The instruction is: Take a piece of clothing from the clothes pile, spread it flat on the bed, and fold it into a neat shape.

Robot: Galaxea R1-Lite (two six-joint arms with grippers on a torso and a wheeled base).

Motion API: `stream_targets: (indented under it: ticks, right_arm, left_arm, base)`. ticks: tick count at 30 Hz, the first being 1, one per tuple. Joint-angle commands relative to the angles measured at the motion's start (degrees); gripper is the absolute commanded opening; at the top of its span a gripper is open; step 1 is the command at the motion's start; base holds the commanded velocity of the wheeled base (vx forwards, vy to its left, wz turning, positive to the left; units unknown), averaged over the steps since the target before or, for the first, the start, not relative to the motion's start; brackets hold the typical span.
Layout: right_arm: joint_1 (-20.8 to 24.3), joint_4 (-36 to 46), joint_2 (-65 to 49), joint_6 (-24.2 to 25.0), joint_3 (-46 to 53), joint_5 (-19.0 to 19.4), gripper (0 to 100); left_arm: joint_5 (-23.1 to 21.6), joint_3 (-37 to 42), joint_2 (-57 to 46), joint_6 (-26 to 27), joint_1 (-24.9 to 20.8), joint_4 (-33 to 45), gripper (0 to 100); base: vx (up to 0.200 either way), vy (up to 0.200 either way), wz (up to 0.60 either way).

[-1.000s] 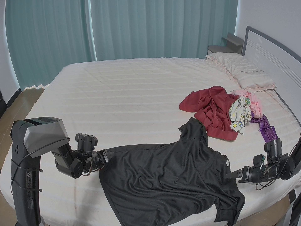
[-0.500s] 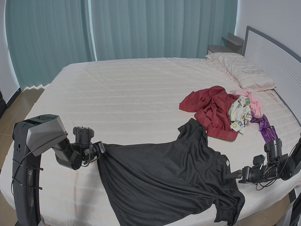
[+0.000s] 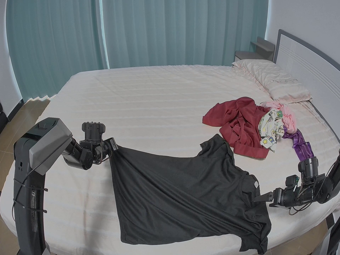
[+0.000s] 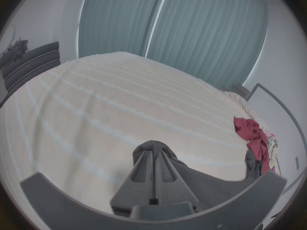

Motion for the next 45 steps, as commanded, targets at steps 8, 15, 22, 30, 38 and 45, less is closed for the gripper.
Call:
stream_targets:
  ticks: [8, 15, 22, 30, 38, 45]
  right_arm:
    - [0.1, -1.0, 0.6, 0.0, 0.1, 0.0, 100]
    - [0.3, -1.0, 0.6, 0.0, 0.2, 0.0, 100]
    - [1.4, -1.1, 0.6, 0.0, 0.4, 0.0, 100]
    - [1.9, -1.1, 0.6, 0.0, 1.0, 0.0, 100]
    - [2.6, -1.2, -0.1, 0.0, 1.4, 0.3, 100]
    - [2.7, -1.2, -0.1, -0.1, 1.4, 0.3, 100]
  left_arm:
    - [4.6, -10.6, 7.5, -0.3, 2.3, 2.1, 0]
    - [4.6, -11.5, 8.0, -1.1, 1.4, 2.5, 100]
    - [4.6, -10.5, 5.8, -2.4, 1.0, 8.7, 100]
    - [-1.8, 0.7, -9.1, -7.9, 1.5, 16.6, 100]
    - [-8.9, 22.6, -21.1, -17.2, -1.9, 14.9, 100]
    - [-11.0, 42.5, -27.0, -18.6, -5.7, 4.3, 100]
  base:
    - [0.000, 0.000, 0.00]
    - [0.000, 0.000, 0.00]
    - [0.000, 0.000, 0.00]
    - [0.000, 0.000, 0.00]
    - [-0.075, 0.000, 0.00]
    - [-0.200, 0.000, 0.00]
